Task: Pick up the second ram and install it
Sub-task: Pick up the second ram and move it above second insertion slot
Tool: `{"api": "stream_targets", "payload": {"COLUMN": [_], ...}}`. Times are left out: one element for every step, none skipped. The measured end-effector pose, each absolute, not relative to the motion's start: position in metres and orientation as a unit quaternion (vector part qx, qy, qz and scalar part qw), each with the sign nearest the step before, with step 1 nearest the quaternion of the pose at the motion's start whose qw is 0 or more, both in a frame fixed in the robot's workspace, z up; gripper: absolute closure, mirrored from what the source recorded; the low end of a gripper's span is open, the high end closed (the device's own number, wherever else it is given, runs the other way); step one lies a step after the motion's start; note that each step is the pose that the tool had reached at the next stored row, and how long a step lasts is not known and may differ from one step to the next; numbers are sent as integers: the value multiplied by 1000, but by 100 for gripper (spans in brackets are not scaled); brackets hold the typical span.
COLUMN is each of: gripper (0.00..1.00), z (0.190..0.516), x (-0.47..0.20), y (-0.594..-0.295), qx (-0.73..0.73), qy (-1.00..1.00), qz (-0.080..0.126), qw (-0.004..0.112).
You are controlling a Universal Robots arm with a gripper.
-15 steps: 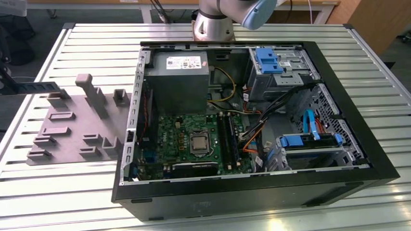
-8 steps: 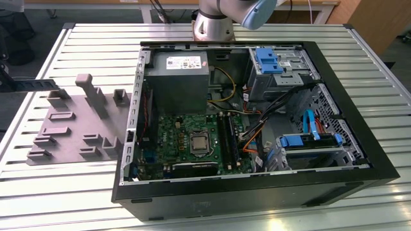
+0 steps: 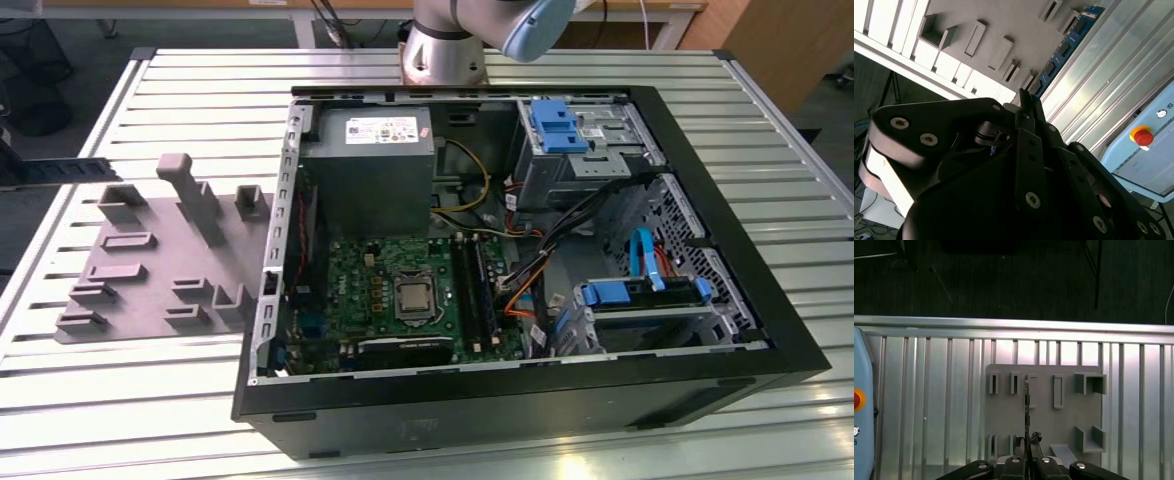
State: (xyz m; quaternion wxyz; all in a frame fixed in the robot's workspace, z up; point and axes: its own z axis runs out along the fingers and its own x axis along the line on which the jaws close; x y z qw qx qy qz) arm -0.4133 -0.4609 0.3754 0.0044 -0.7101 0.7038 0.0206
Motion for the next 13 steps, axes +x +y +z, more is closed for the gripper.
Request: {"api": "stream_targets", "payload": {"gripper": [86,86,86,86,86,86,86,86,86,86,86,86,86], "z": [376,377,378,379,380,380,380,380,380,380,380,380,380], "x": [-413,-413,-413,-413,-413,-413,-413,-413,-413,-413,-413,-413,-413], "y": [-461,-461,-461,-461,-461,-461,-461,-461,-461,-461,-461,-461,-461], "qx": [-710,-710,-710,-710,-710,-710,-710,-710,-710,-710,-710,-710,-710], "qy": [704,704,704,704,704,704,704,704,704,704,704,704,704], "qz": [21,21,21,21,21,21,21,21,21,21,21,21,21], "qw": [4,4,4,4,4,4,4,5,4,4,4,4,4]}}
